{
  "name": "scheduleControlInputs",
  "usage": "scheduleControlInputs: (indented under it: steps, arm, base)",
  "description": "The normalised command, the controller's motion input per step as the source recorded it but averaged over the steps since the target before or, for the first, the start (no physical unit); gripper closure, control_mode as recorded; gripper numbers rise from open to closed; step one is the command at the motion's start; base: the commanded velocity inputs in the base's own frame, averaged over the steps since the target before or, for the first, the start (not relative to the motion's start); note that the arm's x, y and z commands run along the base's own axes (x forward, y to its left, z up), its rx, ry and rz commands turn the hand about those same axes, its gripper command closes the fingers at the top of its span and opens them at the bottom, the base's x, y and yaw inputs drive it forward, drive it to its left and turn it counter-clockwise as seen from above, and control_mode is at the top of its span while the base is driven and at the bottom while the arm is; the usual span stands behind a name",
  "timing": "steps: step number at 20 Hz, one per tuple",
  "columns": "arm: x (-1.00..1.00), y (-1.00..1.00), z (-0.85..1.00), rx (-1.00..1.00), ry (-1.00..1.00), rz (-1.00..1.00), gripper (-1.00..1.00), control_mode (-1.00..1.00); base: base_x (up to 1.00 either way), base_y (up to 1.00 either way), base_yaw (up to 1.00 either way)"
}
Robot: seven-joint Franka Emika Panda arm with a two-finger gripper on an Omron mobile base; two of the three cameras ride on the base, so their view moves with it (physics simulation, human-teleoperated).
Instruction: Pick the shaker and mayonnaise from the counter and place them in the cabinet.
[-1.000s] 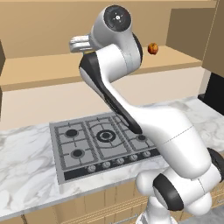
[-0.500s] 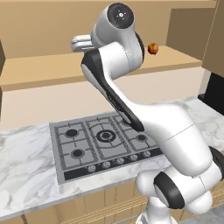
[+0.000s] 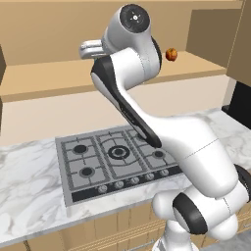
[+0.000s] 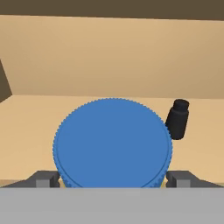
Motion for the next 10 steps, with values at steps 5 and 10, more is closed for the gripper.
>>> scheduleControlInputs:
  steps: [5,10]
  arm:
    - [0.07,0.00,0.00,0.00,0.00,0.00,1.00,-1.00]
    - [0.22,0.00,0.00,0.00,0.00,0.00,1.00,-1.00]
  base:
    - [0.00,0.00,0.00]
    - [0.00,0.00,0.00]
